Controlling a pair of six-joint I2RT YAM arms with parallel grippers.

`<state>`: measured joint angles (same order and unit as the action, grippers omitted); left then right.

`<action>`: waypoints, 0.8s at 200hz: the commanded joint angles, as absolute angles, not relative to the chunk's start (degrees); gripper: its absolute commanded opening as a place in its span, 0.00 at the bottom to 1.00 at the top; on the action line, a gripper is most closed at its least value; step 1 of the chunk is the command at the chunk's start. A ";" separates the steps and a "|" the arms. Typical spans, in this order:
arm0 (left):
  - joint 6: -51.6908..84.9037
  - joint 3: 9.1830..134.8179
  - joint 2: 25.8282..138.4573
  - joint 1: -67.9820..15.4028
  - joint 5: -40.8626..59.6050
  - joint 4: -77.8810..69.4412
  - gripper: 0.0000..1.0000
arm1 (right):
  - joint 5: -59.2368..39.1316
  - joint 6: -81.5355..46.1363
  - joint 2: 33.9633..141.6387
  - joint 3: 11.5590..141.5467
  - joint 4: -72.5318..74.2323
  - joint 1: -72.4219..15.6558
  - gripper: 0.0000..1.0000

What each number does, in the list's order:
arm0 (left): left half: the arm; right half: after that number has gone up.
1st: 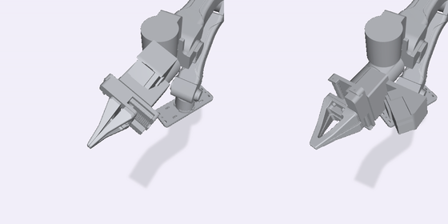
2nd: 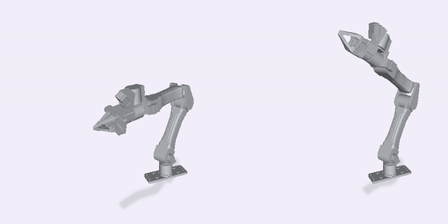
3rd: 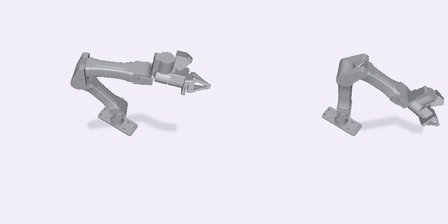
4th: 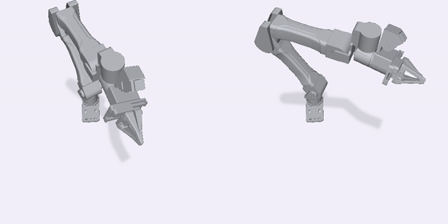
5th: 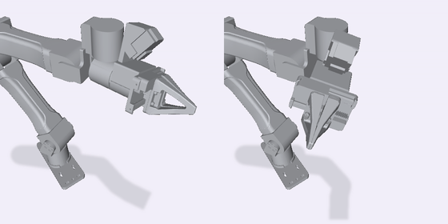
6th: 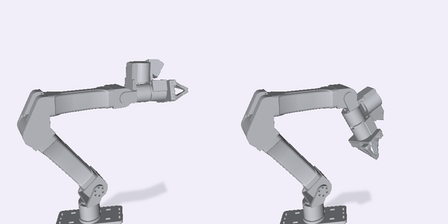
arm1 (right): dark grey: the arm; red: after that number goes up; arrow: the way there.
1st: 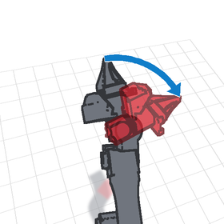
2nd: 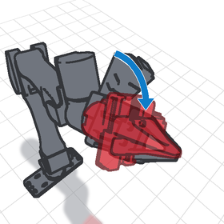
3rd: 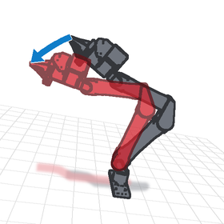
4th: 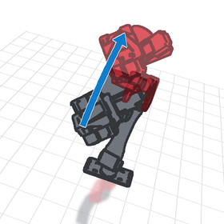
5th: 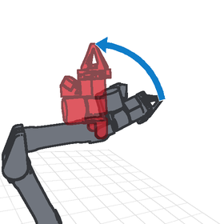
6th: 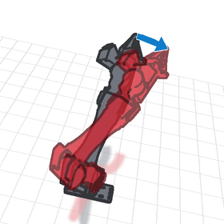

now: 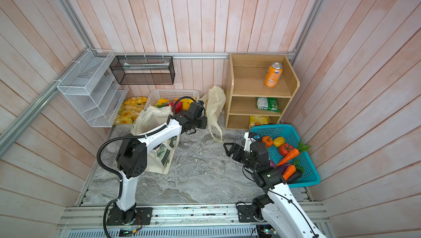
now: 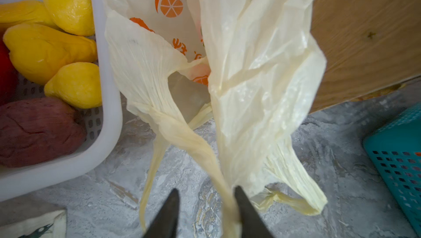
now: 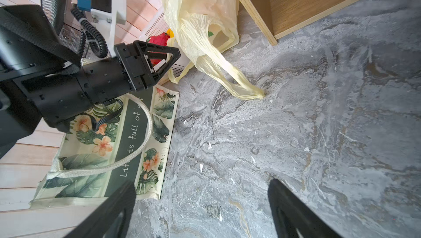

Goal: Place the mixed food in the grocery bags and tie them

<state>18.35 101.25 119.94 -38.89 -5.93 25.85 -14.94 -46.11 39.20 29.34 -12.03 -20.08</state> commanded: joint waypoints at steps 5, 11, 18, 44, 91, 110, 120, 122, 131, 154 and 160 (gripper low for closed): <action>17.07 101.27 119.48 -38.63 -6.16 26.28 0.02 | -15.60 -45.87 38.54 30.11 -13.01 -19.78 0.91; 17.22 100.02 118.44 -38.72 -5.50 25.97 0.00 | -15.69 -45.92 38.45 30.11 -13.15 -19.78 0.91; 17.48 98.41 117.00 -38.67 -4.31 25.42 0.00 | -15.79 -45.95 38.36 30.10 -13.16 -19.77 0.90; 18.79 90.57 108.77 -39.16 4.66 23.88 0.00 | -16.93 -45.97 38.10 29.94 -12.82 -19.77 0.89; 23.01 75.03 93.01 -41.31 14.74 18.71 0.00 | -19.46 -45.19 40.76 31.15 -10.49 -19.86 0.85; 23.39 73.15 89.75 -41.31 16.02 18.50 0.00 | -21.42 -44.52 43.32 32.46 -9.35 -19.93 0.84; 23.23 72.95 88.84 -41.31 16.01 18.88 0.00 | -21.95 -44.46 44.36 33.20 -8.86 -20.25 0.83; 23.19 72.95 88.72 -41.31 16.11 19.00 0.00 | -21.97 -44.47 44.51 33.37 -8.79 -20.38 0.83; 22.79 73.18 88.39 -41.31 16.59 19.37 0.00 | -21.85 -44.46 45.03 33.91 -8.47 -20.94 0.82; 22.47 73.73 88.31 -41.31 17.04 19.89 0.00 | -20.04 -43.89 46.19 35.34 -9.00 -23.26 0.84; 22.46 73.86 88.33 -41.31 17.22 19.86 0.00 | -19.16 -43.58 46.46 35.60 -9.44 -24.04 0.85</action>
